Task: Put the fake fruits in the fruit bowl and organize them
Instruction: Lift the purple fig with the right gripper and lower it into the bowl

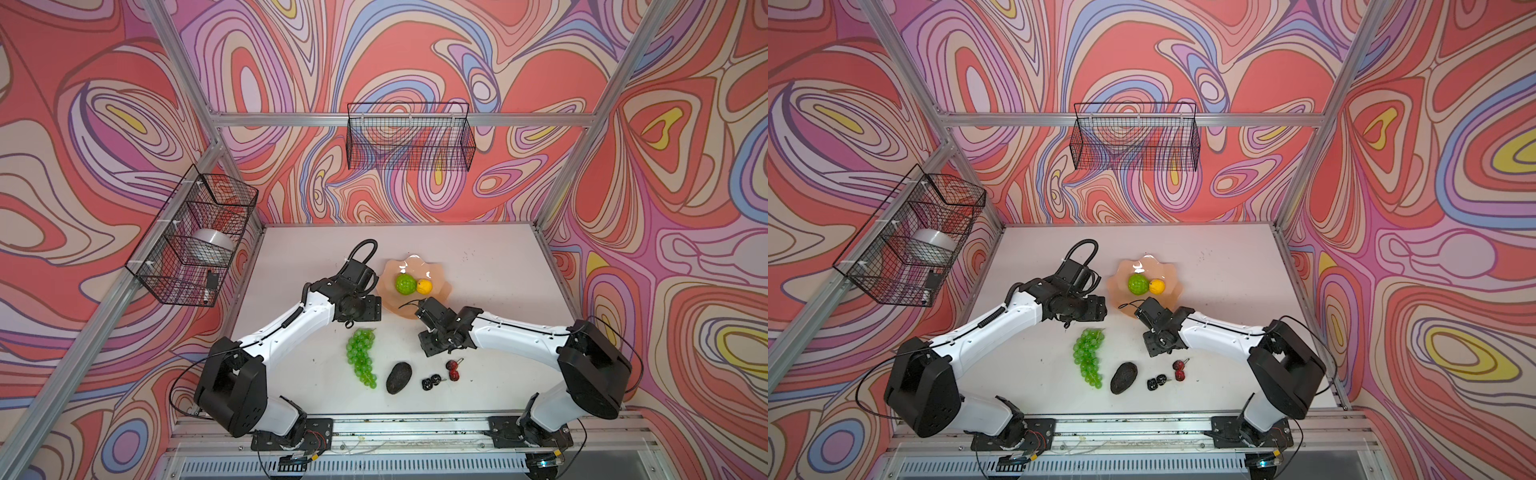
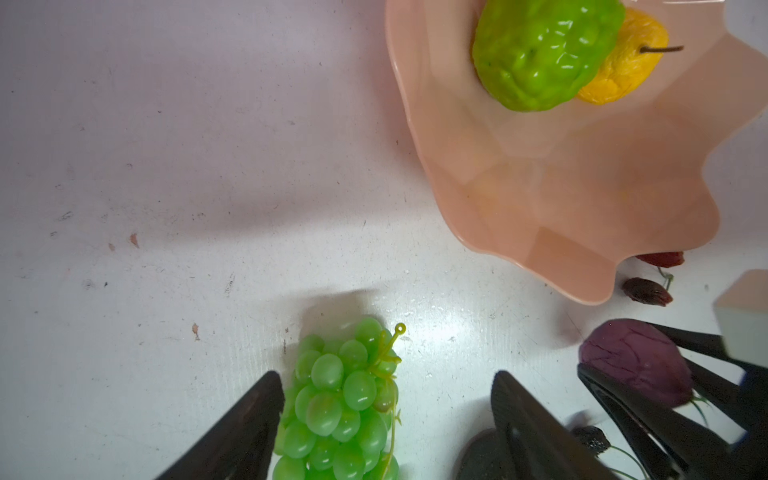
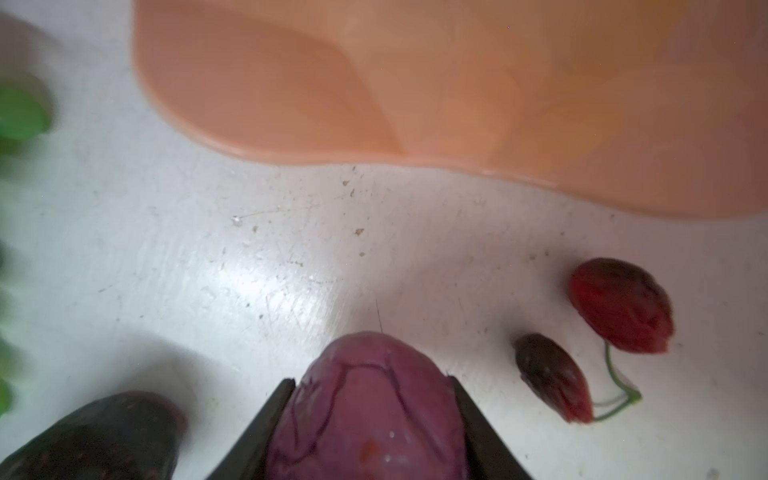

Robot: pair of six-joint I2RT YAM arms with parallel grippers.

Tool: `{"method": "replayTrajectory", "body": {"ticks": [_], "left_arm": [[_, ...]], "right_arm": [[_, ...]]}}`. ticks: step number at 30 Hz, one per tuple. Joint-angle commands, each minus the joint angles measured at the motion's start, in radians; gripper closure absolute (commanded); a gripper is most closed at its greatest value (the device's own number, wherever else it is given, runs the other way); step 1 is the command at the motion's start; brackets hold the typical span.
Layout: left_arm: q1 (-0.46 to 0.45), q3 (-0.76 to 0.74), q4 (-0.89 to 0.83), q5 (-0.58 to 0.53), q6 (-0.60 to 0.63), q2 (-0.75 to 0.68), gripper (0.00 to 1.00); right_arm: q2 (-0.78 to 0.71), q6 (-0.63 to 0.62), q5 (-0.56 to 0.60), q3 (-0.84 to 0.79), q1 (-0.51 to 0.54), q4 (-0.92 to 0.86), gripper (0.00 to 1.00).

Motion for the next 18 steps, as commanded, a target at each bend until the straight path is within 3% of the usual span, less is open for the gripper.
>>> {"method": "replayTrajectory", "body": {"ticks": [1,7,12,18], "left_arm": [[0.002,0.006,-0.005,-0.036,-0.027,-0.011,0.18],[0.003,-0.016,0.002,-0.056,-0.038,-0.045,0.18],[0.005,-0.024,-0.033,-0.066,-0.028,-0.073,0.18],[0.004,-0.027,-0.064,-0.075,-0.023,-0.115,0.18]], "right_arm": [[-0.065,-0.028,0.031,0.086,-0.01,-0.102,0.52],[-0.022,-0.176,0.129,0.299,-0.087,-0.205,0.52],[0.055,-0.252,0.065,0.372,-0.188,-0.126,0.52],[0.204,-0.304,0.023,0.445,-0.224,-0.065,0.52]]}}
